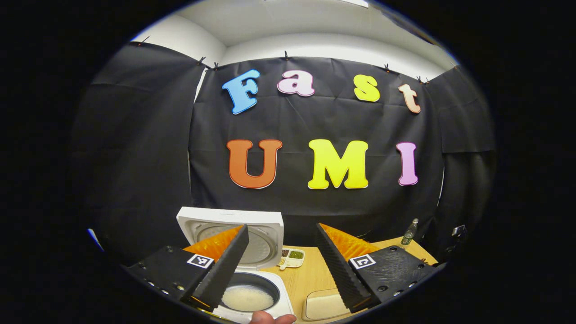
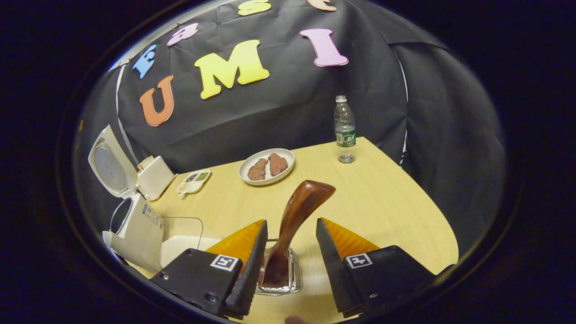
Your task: Close the left gripper, press the button to open the rice cooker; take a wooden spoon from the chopstick holder with the right hand, scoop a spoonful of rice and pour it into the rice cooker, then put the wooden spoon back into the chopstick holder.
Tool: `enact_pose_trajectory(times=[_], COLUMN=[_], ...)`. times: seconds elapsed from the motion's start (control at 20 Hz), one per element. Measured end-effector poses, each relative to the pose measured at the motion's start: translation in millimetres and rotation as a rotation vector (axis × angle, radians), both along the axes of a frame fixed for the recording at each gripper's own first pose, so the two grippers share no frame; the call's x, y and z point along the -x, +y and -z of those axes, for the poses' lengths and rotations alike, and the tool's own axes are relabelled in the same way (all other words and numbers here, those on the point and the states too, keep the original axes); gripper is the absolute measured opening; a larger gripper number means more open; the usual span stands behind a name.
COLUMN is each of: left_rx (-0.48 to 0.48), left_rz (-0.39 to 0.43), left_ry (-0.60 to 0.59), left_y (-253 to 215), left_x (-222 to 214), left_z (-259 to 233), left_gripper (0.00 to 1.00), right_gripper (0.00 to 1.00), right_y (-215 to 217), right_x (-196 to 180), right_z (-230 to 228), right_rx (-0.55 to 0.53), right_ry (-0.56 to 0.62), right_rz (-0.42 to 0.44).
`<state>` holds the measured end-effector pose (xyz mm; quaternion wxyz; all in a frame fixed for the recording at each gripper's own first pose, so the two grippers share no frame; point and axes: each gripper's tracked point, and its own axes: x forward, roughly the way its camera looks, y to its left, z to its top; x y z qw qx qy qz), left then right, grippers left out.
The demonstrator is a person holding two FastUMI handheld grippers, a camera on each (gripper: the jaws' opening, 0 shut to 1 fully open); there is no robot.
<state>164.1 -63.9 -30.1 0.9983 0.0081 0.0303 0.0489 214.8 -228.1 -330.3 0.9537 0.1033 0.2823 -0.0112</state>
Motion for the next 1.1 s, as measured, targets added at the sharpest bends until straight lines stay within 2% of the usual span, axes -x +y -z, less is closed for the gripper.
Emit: enact_pose_trajectory(times=[0.05,0.15,0.25,0.3,0.5,0.7,0.95,1.1], left_rx=[0.004,0.018,0.011,0.006,0.015,0.031,0.046,0.049], left_rz=[-0.011,-0.012,-0.004,-0.001,-0.021,-0.038,-0.039,-0.040], left_ry=[0.002,0.015,0.024,0.028,0.021,0.022,0.028,0.028], left_y=[-1,-7,-10,-10,4,24,52,73], left_x=[-2,-3,-5,-5,1,16,38,53], left_z=[1,7,11,12,8,6,14,17], left_gripper=[0.94,0.95,0.95,0.94,0.94,0.94,0.94,0.94], right_gripper=[0.69,0.53,0.41,0.31,0.18,0.11,0.10,0.11], right_y=[4,7,8,8,16,20,25,55], right_x=[-1,-4,-5,-5,-2,3,6,9], right_z=[5,9,8,8,3,-16,-84,-129], right_rx=[-0.015,-0.034,-0.037,-0.036,-0.068,-0.031,0.130,0.188], right_ry=[0.014,0.026,0.022,0.027,0.038,0.025,-0.098,-0.172], right_rz=[-0.009,-0.026,-0.029,-0.026,-0.011,0.025,0.071,0.060])
